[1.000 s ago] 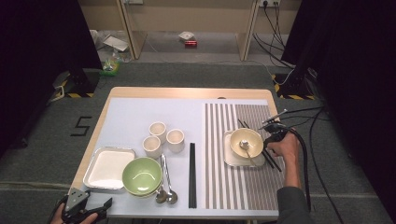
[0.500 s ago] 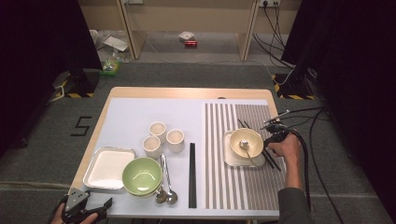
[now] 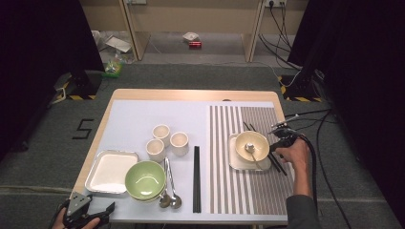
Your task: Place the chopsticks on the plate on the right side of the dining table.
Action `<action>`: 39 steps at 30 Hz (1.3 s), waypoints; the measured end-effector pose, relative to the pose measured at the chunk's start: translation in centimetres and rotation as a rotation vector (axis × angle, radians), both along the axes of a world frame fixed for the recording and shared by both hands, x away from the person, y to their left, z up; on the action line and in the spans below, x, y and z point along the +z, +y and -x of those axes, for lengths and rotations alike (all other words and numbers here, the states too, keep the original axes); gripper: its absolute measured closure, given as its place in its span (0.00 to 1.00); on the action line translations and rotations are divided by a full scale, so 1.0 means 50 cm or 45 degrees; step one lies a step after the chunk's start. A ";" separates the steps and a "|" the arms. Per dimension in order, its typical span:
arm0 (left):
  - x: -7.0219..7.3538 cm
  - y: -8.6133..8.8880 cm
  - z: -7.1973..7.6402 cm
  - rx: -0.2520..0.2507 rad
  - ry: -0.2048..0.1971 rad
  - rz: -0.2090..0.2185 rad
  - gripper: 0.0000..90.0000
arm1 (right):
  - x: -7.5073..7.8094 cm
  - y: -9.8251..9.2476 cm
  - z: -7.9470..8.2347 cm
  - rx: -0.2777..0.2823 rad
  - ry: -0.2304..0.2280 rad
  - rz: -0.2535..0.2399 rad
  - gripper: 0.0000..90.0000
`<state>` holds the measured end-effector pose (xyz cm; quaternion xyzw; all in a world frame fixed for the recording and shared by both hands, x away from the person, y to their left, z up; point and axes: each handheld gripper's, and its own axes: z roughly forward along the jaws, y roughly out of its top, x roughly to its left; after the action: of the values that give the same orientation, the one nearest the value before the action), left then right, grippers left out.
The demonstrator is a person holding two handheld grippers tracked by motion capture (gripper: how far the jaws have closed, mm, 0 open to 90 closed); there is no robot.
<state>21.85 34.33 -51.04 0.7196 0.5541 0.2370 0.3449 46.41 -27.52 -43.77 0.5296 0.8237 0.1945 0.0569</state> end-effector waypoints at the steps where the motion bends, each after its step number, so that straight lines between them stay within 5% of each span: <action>1: 0.000 0.000 0.000 0.001 -0.001 0.000 0.11 | 0.001 0.000 0.001 -0.007 -0.003 -0.004 0.95; 39: 0.000 -0.001 0.000 0.002 0.003 -0.003 0.11 | 0.001 -0.012 0.027 0.040 -0.080 -0.025 0.96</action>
<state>21.86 34.29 -51.02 0.7199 0.5546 0.2370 0.3434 45.04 -28.10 -43.73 0.5109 0.8277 0.2200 0.0744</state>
